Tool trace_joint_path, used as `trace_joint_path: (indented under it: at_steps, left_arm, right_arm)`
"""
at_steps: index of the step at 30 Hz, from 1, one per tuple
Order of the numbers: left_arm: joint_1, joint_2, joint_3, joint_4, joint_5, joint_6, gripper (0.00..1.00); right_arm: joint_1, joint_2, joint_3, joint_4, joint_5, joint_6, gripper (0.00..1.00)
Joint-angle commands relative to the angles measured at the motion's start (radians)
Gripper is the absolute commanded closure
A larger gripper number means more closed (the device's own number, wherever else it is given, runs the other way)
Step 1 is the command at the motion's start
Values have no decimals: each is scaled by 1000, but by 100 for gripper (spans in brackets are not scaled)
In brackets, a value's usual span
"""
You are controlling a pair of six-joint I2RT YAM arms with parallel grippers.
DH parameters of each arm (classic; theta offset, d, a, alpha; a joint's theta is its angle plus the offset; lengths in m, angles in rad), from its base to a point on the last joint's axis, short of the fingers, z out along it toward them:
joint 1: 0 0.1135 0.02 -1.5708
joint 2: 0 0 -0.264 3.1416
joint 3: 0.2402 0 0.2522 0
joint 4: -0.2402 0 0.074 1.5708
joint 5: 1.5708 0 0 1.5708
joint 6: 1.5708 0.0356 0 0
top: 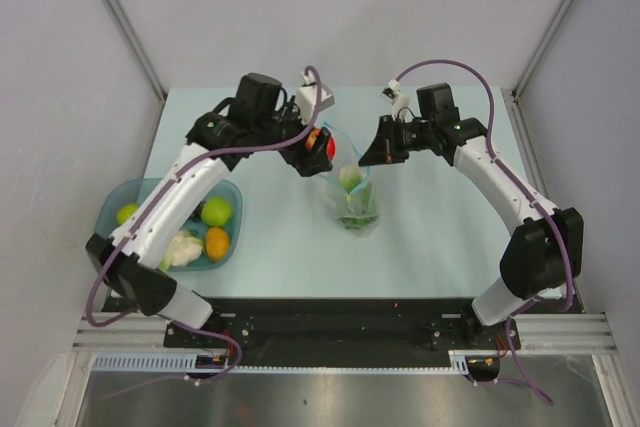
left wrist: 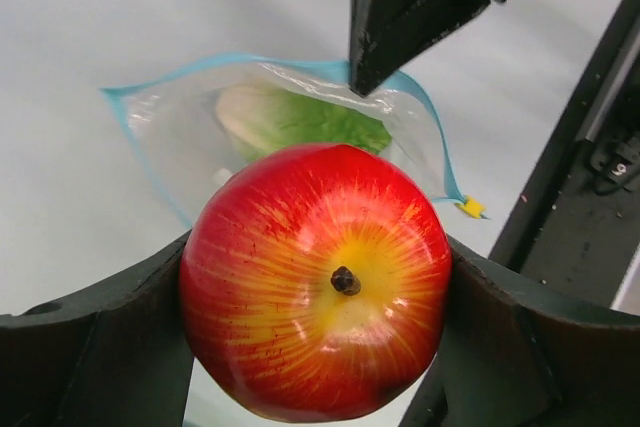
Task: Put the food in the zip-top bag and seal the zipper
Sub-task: Place the fake fruit in the zipper food storage bag, then pick up the fake vegetable from the bin.
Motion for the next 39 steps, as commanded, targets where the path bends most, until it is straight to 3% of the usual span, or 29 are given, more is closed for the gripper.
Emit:
trace_joint_path:
  at_steps: [1, 12, 18, 21, 23, 24, 28, 32, 36, 39]
  left_arm:
    - [-43, 85, 20, 42, 15, -73, 43]
    - [-54, 308, 216, 93, -48, -136, 41]
    - [-61, 375, 219, 24, -101, -53, 39]
    - [-60, 378, 181, 45, -132, -23, 31]
    - [-61, 386, 175, 62, -135, -26, 19]
    - [-61, 404, 198, 64, -138, -30, 3]
    - [-52, 431, 305, 33, -164, -82, 0]
    - [32, 340, 284, 44, -106, -162, 0]
    - [187, 153, 74, 35, -17, -128, 0]
    - [357, 35, -58, -88, 61, -46, 0]
  right_arm:
    - [-26, 10, 73, 4, -41, 16, 100]
    - [-32, 14, 74, -4, -90, 9, 100]
    - [-73, 25, 79, 30, -96, 73, 100]
    - [-134, 54, 71, 79, -150, 160, 100]
    - [-156, 76, 65, 97, -207, 207, 100]
    - [-157, 80, 65, 106, -219, 214, 100]
    - [-154, 88, 42, 117, -265, 234, 100]
    - [-161, 89, 39, 71, -262, 199, 100]
    - [-168, 96, 53, 54, -261, 182, 100]
    - [-168, 99, 64, 50, -259, 165, 100]
